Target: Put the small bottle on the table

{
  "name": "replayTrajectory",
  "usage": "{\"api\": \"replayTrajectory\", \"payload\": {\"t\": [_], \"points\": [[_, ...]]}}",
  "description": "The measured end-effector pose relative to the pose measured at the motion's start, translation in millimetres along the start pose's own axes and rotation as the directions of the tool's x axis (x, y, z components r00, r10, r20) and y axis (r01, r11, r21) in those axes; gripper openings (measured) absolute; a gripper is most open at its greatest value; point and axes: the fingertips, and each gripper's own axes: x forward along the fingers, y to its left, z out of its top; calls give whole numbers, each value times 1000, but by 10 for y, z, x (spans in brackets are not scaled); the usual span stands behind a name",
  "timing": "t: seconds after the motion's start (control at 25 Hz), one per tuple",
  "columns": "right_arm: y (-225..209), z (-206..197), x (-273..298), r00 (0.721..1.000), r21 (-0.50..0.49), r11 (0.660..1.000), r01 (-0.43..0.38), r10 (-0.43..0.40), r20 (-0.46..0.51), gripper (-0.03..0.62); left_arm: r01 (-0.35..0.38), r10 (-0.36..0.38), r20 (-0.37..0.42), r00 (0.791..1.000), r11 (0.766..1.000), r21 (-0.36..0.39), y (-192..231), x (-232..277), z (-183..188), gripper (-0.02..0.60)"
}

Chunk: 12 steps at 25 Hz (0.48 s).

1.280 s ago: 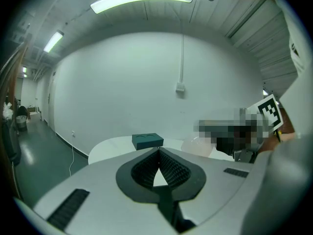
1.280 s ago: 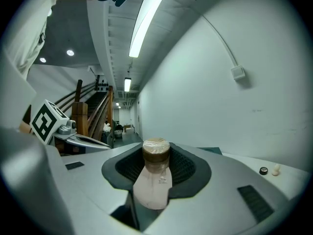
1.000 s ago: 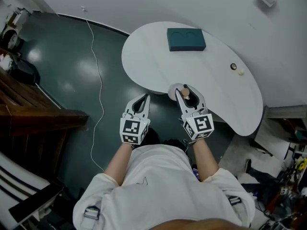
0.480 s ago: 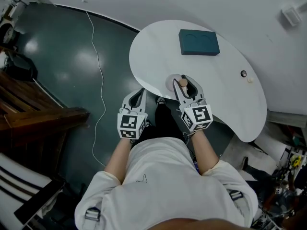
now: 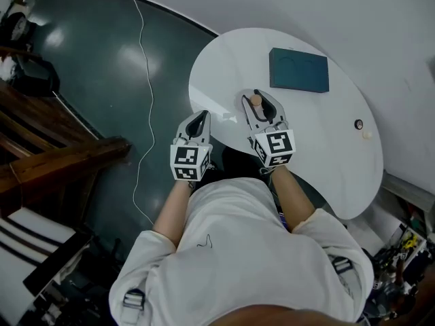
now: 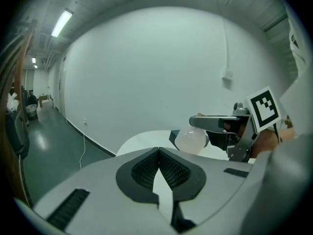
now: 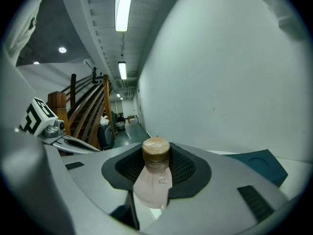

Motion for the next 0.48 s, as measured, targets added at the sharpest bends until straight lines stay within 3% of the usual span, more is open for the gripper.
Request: {"api": "replayTrajectory", "payload": {"t": [0.48], "points": [[-583,-364,963,994,32,999,-10,13,-108,137,-63,57,-138,989,997,-39,211,643,-319,12]]}}
